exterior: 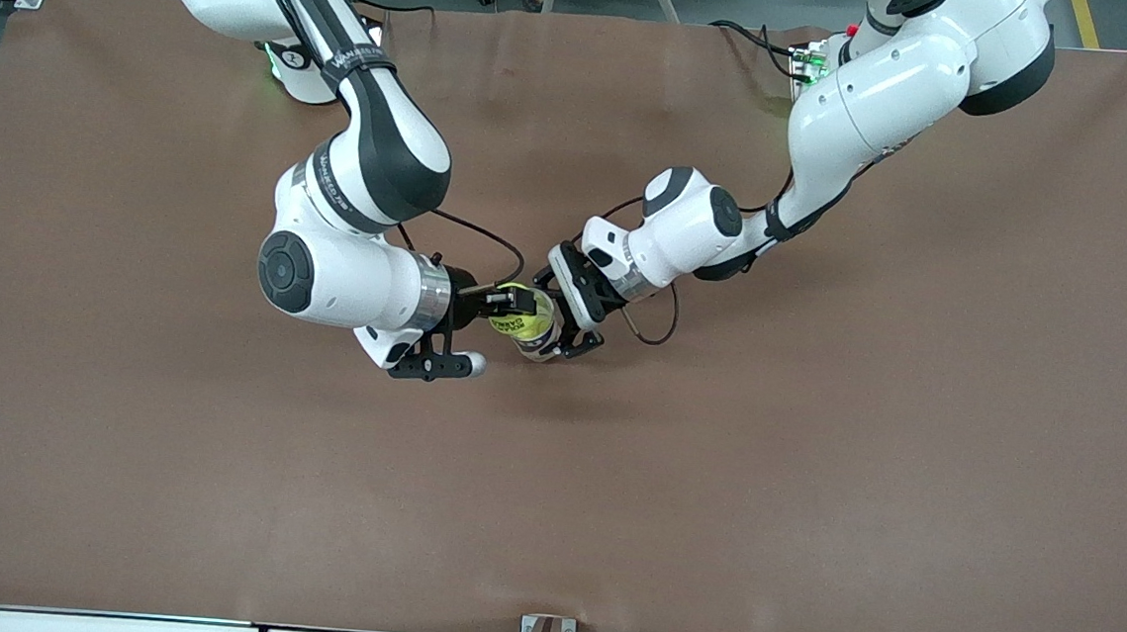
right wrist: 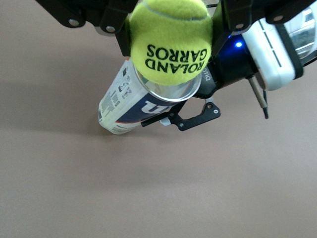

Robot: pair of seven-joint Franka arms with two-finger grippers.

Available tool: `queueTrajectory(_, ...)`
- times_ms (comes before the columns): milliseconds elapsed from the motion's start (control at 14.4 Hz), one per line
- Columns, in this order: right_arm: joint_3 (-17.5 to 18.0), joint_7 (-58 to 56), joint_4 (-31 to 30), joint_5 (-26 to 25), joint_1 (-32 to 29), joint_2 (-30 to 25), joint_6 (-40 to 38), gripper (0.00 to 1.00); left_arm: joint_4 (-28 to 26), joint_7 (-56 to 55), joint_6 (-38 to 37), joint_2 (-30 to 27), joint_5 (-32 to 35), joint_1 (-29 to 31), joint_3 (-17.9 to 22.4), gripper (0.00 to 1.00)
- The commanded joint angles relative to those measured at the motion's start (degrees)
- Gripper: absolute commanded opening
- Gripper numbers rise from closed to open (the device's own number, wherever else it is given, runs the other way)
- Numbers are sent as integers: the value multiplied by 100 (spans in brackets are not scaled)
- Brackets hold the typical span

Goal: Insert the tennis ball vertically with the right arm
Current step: 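Open the right gripper to drop the second ball into the can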

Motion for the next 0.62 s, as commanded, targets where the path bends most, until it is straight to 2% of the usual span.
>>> queueTrajectory(0, -31, 97, -84, -83, 74, -51, 20, 66, 11, 55, 94, 16, -9, 32, -41, 80)
queueTrajectory(208, -31, 97, -75, -92, 135, -60, 38, 69, 11, 55, 94, 24, -9, 32, -41, 80)
queueTrajectory(347, -31, 97, -66, -136, 144, -51, 55, 100, 11, 55, 94, 16, -9, 32, -41, 80)
queueTrajectory(556, -31, 97, -66, -154, 136, -60, 46, 100, 11, 55, 94, 24, -9, 32, -41, 80)
